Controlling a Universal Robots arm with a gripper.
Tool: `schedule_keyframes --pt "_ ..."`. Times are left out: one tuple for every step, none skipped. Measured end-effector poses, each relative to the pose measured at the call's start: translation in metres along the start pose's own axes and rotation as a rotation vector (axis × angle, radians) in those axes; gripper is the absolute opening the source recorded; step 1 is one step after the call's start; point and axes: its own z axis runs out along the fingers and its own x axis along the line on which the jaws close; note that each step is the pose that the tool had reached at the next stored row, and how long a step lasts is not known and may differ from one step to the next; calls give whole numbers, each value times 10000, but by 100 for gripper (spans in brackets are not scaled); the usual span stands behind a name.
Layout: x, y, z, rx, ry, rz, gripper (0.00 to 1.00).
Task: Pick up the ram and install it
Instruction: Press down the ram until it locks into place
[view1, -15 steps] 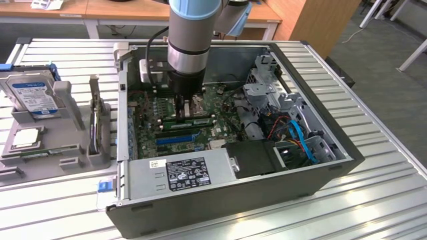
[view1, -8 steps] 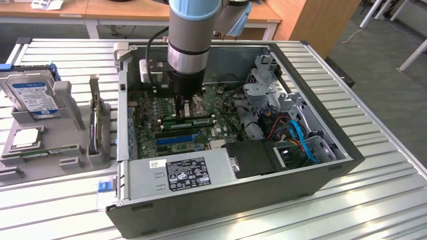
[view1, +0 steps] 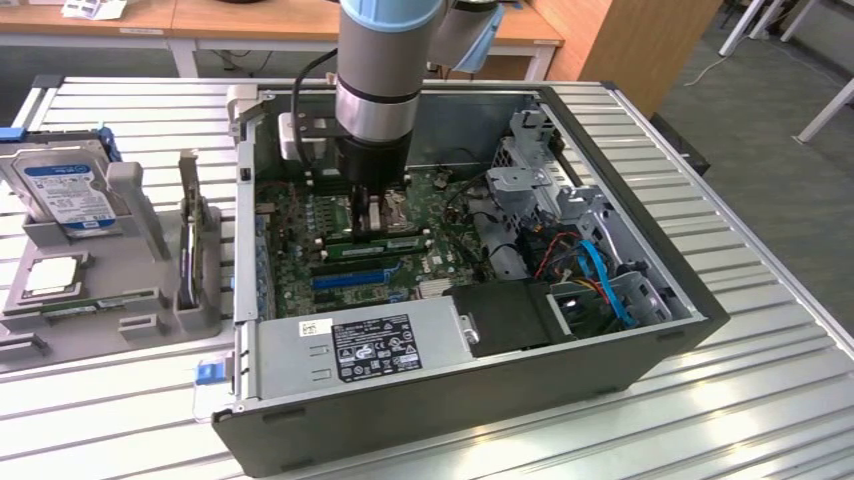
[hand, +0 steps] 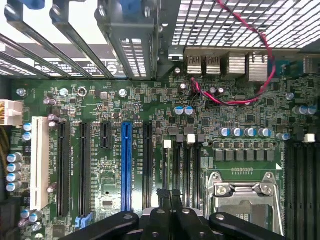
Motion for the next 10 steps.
schedule_keyframes --pt "-1 1 -25 -1 1 0 10" --pt "-1 2 -53 0 1 1 10" --pt "-2 3 -81 0 1 1 10" --pt "-3 4 -109 0 1 0 10" --pt "-3 5 -139 -1 1 1 10" --pt "-4 5 -168 0 1 1 10" --pt "-5 6 -197 -1 2 0 10" --pt "-5 7 -225 0 2 0 10" --pt "-6 8 -254 -1 2 0 10" --pt "-7 9 -279 -1 1 1 10"
